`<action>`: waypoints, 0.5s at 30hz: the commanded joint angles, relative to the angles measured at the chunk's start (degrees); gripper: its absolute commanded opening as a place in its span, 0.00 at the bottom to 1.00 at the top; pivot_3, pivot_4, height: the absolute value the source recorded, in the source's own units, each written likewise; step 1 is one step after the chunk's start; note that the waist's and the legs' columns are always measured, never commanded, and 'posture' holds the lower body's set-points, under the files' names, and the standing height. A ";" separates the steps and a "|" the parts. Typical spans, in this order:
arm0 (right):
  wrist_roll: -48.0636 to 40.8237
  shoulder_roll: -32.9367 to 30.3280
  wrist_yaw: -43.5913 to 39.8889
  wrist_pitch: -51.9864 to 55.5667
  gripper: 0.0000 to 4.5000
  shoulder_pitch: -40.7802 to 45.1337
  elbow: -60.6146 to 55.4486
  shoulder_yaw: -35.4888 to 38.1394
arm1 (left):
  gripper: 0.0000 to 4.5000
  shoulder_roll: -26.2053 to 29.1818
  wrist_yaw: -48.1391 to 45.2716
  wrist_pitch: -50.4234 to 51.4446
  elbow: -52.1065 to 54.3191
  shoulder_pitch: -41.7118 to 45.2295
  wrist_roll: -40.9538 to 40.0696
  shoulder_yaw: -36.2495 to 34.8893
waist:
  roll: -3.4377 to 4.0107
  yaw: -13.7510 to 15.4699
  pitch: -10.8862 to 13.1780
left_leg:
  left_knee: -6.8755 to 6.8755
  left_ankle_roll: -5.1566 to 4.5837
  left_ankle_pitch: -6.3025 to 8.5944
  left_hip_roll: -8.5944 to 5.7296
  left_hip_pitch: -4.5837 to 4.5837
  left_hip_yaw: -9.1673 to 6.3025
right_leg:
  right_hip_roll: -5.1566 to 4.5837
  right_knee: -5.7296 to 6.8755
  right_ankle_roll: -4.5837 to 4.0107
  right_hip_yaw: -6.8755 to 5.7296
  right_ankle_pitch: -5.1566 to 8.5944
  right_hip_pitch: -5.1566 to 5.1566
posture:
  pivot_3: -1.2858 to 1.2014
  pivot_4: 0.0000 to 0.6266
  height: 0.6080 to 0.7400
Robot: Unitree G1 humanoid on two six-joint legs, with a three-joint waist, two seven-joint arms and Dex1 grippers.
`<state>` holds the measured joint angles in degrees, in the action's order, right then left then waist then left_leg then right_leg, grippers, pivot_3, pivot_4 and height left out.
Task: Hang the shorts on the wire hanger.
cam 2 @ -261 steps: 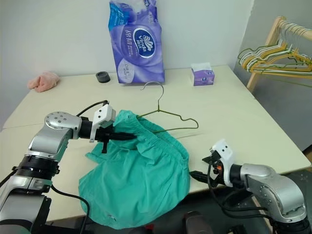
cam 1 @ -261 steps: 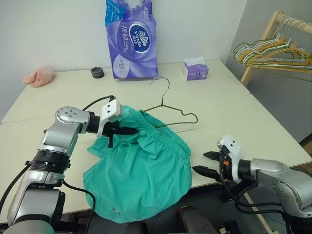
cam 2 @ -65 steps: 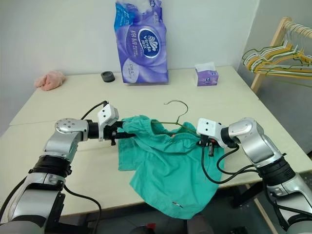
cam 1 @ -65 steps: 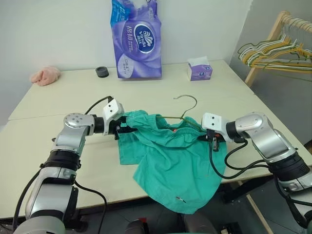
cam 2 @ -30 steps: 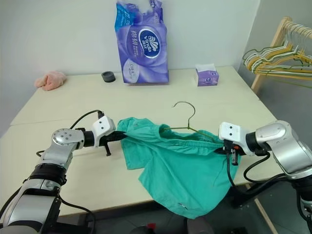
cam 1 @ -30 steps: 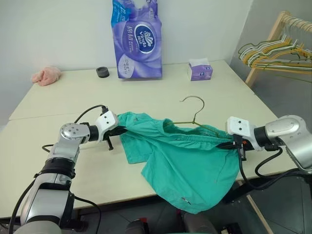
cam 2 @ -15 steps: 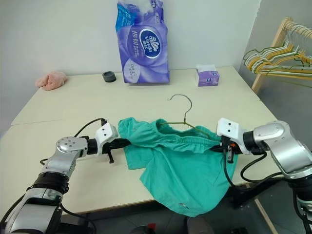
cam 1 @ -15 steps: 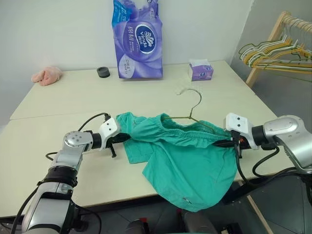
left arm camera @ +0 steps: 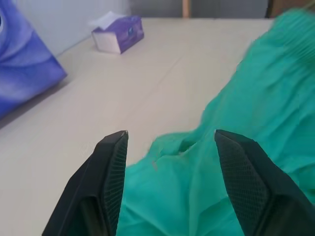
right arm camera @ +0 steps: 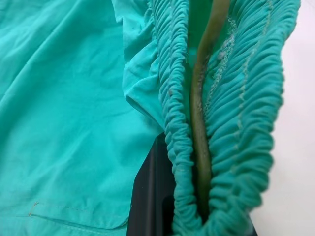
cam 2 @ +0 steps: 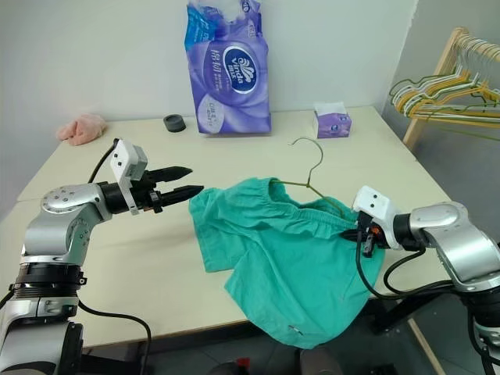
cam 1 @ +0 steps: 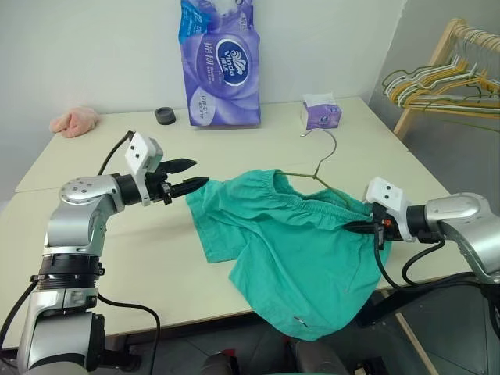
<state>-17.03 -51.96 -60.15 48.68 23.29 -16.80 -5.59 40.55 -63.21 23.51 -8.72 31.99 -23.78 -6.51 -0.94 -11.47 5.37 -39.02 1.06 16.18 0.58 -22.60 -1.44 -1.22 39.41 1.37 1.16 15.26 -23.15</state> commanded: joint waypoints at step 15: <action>-7.07 4.56 19.79 40.89 0.00 -16.30 -17.62 35.96 | 0.65 -15.32 -8.04 11.90 10.73 12.28 -10.28 15.41 | 0.30 -4.59 0.15 | 0.09 -0.02 0.02 0.02 0.03 0.08 | 0.31 -0.15 0.22 0.25 0.27 0.04 | 0.32 0.18 1.00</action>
<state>-23.92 -47.17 -41.27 86.98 7.03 -31.94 25.69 26.01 -70.86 36.66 1.87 42.62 -33.84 8.67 -0.64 -16.06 5.52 -38.90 1.03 16.20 0.60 -22.59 -1.34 -0.88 39.18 1.59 1.43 15.53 -23.10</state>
